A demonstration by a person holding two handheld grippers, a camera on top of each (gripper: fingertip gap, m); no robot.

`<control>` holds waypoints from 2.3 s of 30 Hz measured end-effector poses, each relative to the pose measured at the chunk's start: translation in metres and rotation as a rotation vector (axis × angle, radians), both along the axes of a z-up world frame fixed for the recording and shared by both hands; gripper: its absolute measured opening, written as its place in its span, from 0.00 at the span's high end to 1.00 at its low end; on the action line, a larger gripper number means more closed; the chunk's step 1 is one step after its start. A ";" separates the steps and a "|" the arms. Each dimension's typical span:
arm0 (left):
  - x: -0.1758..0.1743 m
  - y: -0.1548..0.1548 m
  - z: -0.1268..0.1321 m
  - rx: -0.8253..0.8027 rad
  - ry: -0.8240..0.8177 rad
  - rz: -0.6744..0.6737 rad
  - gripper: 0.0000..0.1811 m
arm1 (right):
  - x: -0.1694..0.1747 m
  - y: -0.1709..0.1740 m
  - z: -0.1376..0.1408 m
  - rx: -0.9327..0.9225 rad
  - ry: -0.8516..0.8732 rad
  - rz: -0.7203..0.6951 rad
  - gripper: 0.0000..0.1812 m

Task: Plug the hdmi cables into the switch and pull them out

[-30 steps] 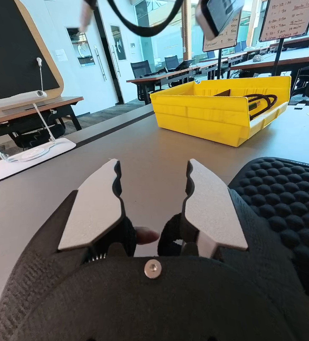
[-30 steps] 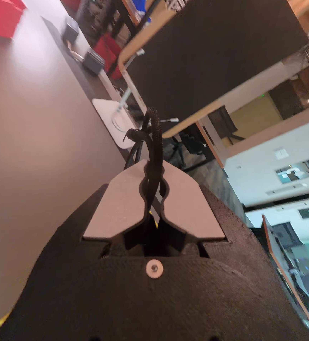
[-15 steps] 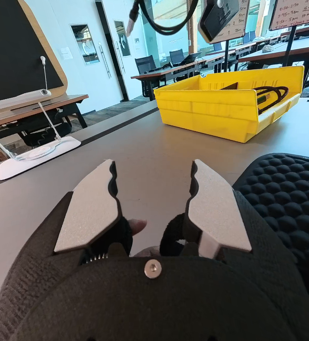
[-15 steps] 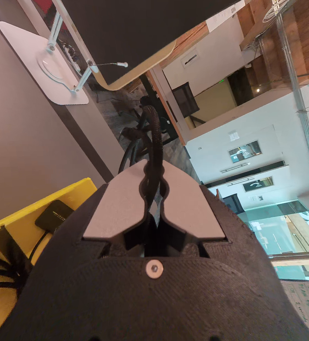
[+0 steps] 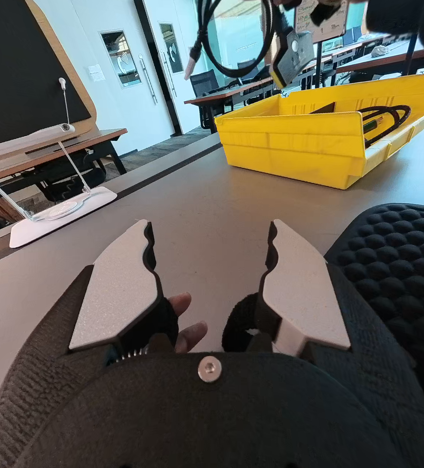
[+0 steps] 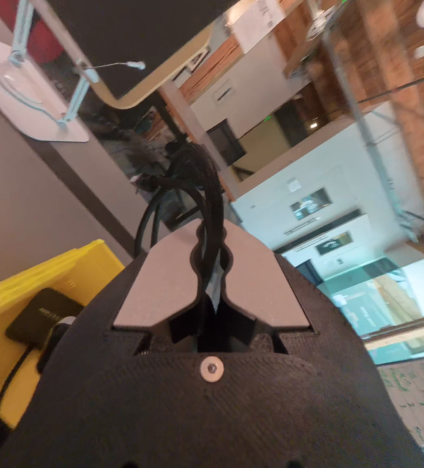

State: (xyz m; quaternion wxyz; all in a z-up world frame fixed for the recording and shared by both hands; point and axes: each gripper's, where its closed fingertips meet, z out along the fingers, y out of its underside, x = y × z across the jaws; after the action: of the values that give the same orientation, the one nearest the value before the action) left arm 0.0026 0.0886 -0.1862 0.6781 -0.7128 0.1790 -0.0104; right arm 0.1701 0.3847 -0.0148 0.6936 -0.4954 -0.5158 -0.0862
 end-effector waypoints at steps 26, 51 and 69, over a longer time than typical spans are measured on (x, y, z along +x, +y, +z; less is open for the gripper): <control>0.004 -0.001 -0.001 0.001 0.034 -0.009 0.53 | 0.065 -0.015 -0.184 -0.718 -0.167 -0.131 0.94; 0.008 -0.002 -0.003 -0.003 0.065 -0.023 0.53 | 0.010 0.043 -0.153 -0.310 -0.658 -0.371 0.87; 0.004 0.000 0.001 -0.034 -0.106 -0.046 0.53 | 0.040 -0.073 -0.075 -0.597 0.297 0.139 0.65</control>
State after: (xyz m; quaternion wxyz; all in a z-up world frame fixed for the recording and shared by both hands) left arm 0.0062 0.0882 -0.1852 0.6738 -0.7185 0.1591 -0.0665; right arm 0.2098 0.3114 -0.0902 0.5898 -0.6474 -0.4441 0.1893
